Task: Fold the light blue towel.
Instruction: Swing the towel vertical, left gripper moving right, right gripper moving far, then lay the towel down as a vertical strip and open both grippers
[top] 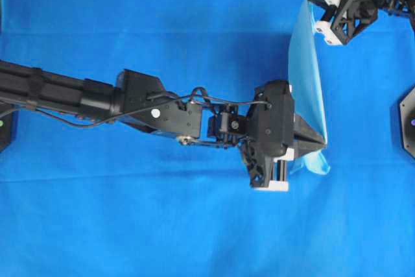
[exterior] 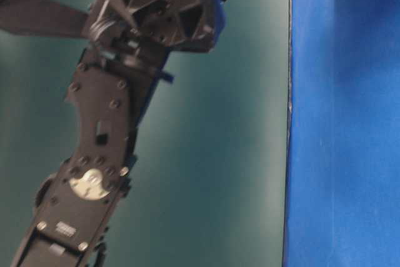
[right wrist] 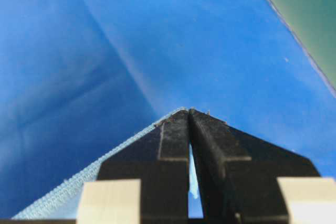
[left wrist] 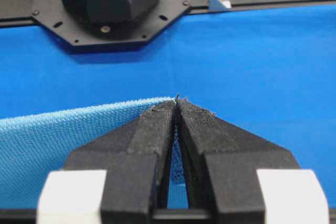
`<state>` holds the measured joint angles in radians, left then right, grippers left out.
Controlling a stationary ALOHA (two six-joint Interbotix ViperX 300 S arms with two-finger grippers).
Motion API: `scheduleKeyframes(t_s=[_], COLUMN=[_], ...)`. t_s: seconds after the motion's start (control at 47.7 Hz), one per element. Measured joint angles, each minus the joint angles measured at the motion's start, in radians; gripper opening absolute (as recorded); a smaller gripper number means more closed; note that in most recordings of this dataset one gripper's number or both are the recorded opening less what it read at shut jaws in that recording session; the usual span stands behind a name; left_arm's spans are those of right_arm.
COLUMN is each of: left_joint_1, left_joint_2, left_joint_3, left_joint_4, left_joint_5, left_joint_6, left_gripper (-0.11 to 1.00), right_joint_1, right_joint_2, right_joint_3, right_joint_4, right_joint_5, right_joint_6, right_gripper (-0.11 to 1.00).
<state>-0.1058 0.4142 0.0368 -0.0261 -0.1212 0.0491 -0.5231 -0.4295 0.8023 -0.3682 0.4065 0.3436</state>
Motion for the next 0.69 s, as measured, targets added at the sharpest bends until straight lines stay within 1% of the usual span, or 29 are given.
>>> scheduleKeyframes(t_s=[0.126,0.294,0.483,0.587,0.692], left_joint_1=[0.003,0.003,0.005,0.002,-0.006], left_joint_2=[0.023,0.023,-0.026,-0.067,-0.094], left_joint_3=[0.009,0.084,0.224,0.311,0.380], left_joint_4=[0.000,-0.006,-0.008,-0.006,-0.008], left_joint_5=[-0.034,-0.064,-0.069,-0.071,-0.072], left_joint_6=[0.000,-0.011,-0.092,-0.153,-0.201], left_gripper=[0.02,0.02,0.02,0.02,0.02], right_joint_1=[-0.003,-0.003,0.014,0.031,0.049], right_joint_2=[0.055,0.181,0.322,0.388,0.446], right_joint_3=[-0.003,-0.038,-0.120,-0.172,-0.219], right_joint_4=[-0.002,-0.002,-0.002,0.000,-0.002], right_joint_5=[-0.005,-0.044,-0.114,-0.130,-0.138], right_joint_6=[0.000,0.000,0.000,0.002,0.005], right_gripper=[0.02,0.02,0.02,0.02,0.02])
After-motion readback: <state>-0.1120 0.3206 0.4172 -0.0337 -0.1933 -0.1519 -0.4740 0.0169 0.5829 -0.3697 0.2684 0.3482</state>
